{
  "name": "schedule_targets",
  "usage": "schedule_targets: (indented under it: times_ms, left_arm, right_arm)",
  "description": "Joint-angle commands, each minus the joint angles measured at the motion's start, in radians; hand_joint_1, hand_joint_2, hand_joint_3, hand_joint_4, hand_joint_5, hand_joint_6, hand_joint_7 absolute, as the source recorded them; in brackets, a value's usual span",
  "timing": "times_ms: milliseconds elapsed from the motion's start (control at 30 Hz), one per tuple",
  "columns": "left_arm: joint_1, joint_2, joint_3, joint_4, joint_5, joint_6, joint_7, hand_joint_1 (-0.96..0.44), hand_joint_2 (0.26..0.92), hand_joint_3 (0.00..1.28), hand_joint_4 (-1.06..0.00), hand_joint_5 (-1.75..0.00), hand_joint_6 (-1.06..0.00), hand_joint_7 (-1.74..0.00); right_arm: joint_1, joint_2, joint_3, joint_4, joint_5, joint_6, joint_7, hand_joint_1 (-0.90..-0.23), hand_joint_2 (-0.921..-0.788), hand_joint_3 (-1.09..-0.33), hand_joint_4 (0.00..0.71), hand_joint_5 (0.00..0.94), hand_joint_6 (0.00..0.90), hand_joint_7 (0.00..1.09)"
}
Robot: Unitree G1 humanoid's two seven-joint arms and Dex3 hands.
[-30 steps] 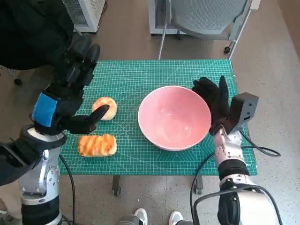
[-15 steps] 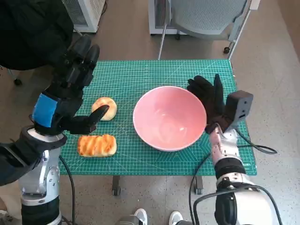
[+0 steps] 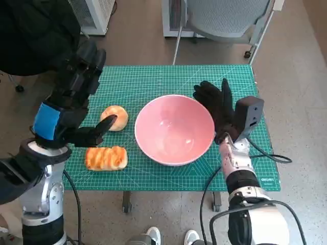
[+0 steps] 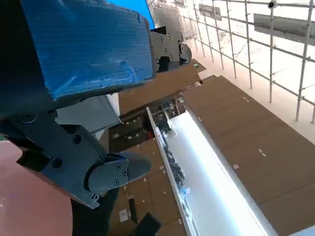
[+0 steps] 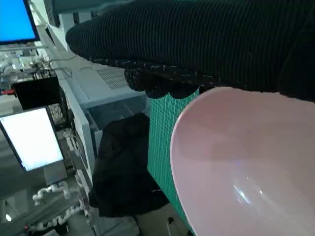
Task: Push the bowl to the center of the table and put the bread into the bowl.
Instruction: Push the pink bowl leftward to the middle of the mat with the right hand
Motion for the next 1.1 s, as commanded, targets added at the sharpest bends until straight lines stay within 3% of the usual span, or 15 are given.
schedule_targets:
  times_ms: [33,667,1100]
  left_arm:
    - [0.016,0.004,0.008,-0.013,-0.008,0.004,0.003,-0.23,0.553,0.78,0.0,0.0,0.0,-0.22]
    - [0.03,0.0,0.01,-0.013,-0.004,-0.009,0.008,-0.24,0.574,0.73,0.0,0.0,0.0,-0.21]
    - [0.038,-0.006,0.015,-0.008,-0.001,-0.02,0.012,-0.24,0.587,0.71,0.0,0.0,0.0,-0.21]
  right_arm:
    - [-0.005,0.014,0.009,0.012,-0.018,0.023,-0.007,-0.684,-0.921,-0.938,0.35,0.007,0.411,0.01]
    - [-0.02,0.019,0.023,0.013,-0.024,0.039,0.001,-0.67,-0.921,-0.949,0.35,0.002,0.405,0.0]
    - [-0.032,-0.022,0.001,0.002,-0.011,0.004,0.027,-0.675,-0.921,-0.94,0.356,0.004,0.411,0.01]
